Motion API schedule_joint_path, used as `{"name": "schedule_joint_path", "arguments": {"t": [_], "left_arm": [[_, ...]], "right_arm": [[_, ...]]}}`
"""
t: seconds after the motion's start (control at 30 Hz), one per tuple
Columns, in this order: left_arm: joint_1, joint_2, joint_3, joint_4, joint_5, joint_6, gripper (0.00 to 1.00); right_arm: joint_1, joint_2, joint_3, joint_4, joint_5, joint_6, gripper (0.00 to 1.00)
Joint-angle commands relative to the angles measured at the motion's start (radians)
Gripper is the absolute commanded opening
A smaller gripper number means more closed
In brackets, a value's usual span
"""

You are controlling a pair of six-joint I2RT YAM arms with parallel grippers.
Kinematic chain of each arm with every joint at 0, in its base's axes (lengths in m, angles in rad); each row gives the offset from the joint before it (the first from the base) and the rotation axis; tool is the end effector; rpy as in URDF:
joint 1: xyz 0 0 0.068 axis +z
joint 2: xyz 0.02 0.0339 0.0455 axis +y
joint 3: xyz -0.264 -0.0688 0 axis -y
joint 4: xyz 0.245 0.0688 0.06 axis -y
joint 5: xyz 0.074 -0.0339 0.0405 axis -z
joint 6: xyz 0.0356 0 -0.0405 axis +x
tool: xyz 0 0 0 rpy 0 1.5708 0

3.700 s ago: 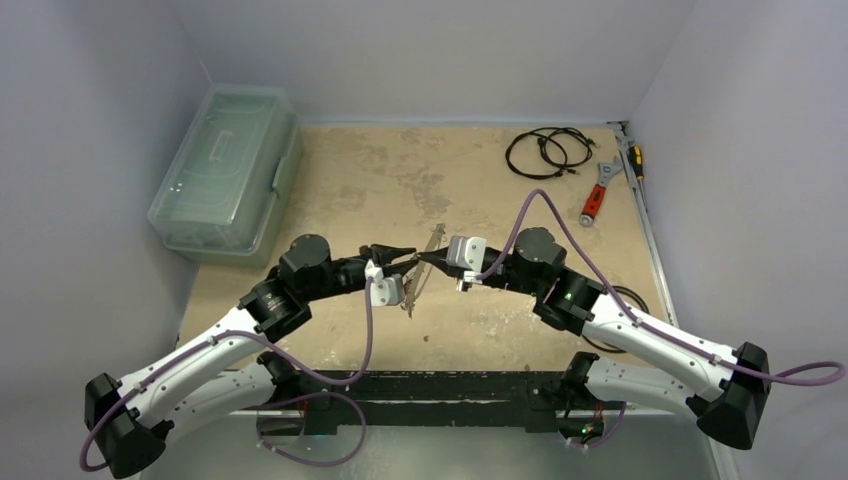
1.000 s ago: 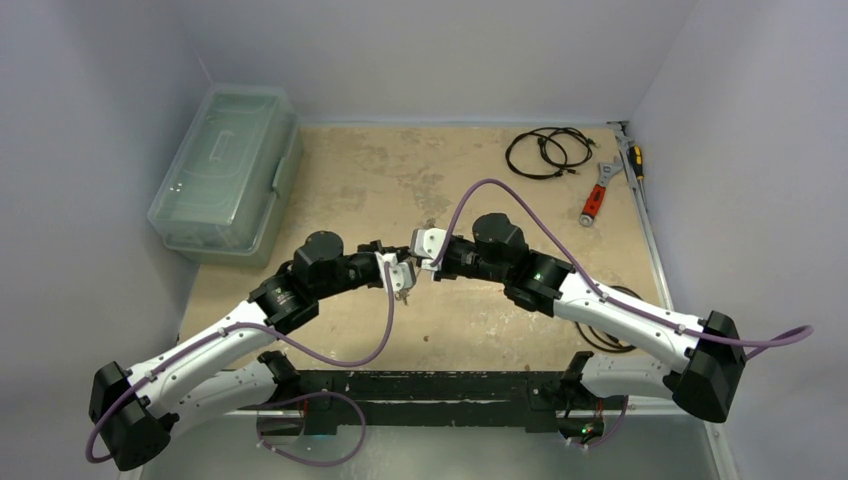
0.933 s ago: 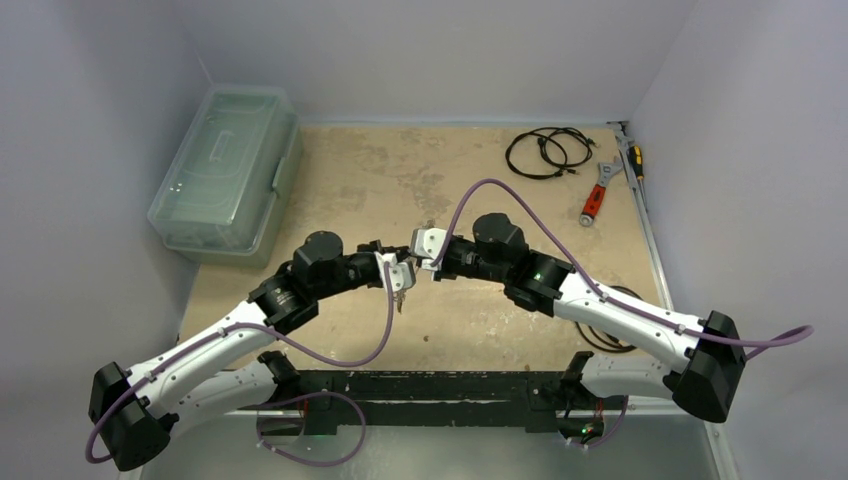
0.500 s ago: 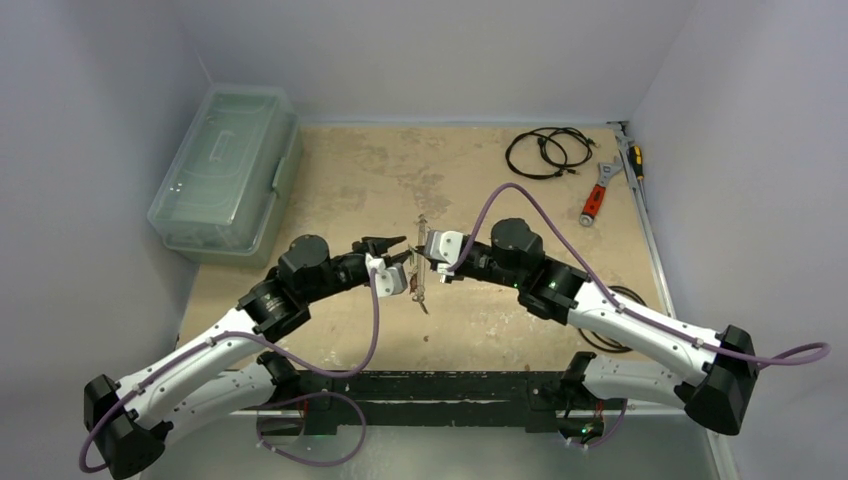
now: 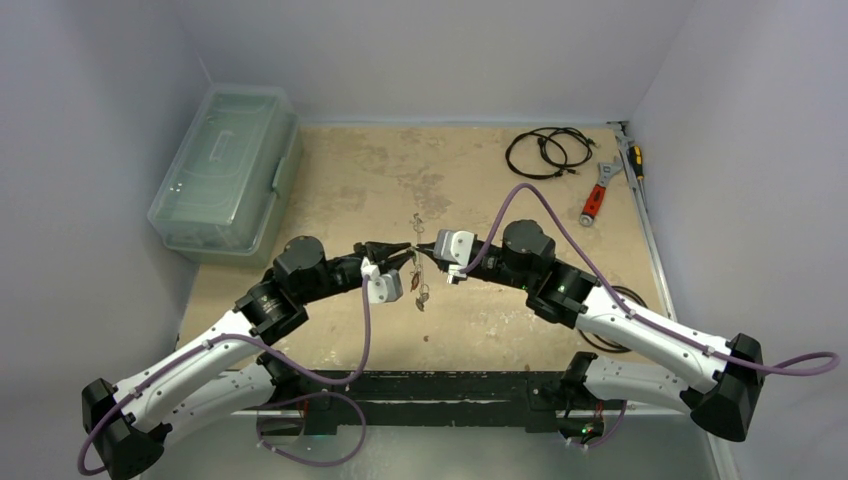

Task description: Put the keys on the keyring

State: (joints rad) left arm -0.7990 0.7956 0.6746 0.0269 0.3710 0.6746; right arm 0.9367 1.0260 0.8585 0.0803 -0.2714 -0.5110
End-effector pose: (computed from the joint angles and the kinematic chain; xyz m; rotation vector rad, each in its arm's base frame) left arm 0.1249 -0.1469 0.3220 1.3175 1.0328 -0.4024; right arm 0.1361 0.2011 0.3482 -1.2631 1.1133 0.5464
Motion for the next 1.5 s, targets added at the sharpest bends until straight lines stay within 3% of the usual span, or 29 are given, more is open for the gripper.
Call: {"name": "schedule_joint_path", "arguments": {"t": [0.0,0.17,1.0,1.27,1.47], "left_arm": [[-0.001,-0.015,0.000,0.041,0.038,0.011,0.15],[-0.001,-0.010,0.002,0.039,0.034,0.012,0.00],[-0.001,-0.013,0.003,0.039,0.032,0.010,0.00],[-0.001,-0.017,0.004,0.042,0.044,0.006,0.19],[-0.001,-0.024,0.001,0.048,0.056,0.002,0.21]], "right_arm": [[0.002,-0.016,0.007,0.068,-0.022,0.015,0.00],[0.002,-0.020,0.003,0.077,-0.033,0.019,0.00],[0.002,-0.037,-0.066,0.279,-0.108,0.089,0.00],[0.002,-0.045,-0.082,0.314,-0.134,0.106,0.00],[0.002,-0.037,-0.082,0.312,-0.133,0.109,0.00]]}}
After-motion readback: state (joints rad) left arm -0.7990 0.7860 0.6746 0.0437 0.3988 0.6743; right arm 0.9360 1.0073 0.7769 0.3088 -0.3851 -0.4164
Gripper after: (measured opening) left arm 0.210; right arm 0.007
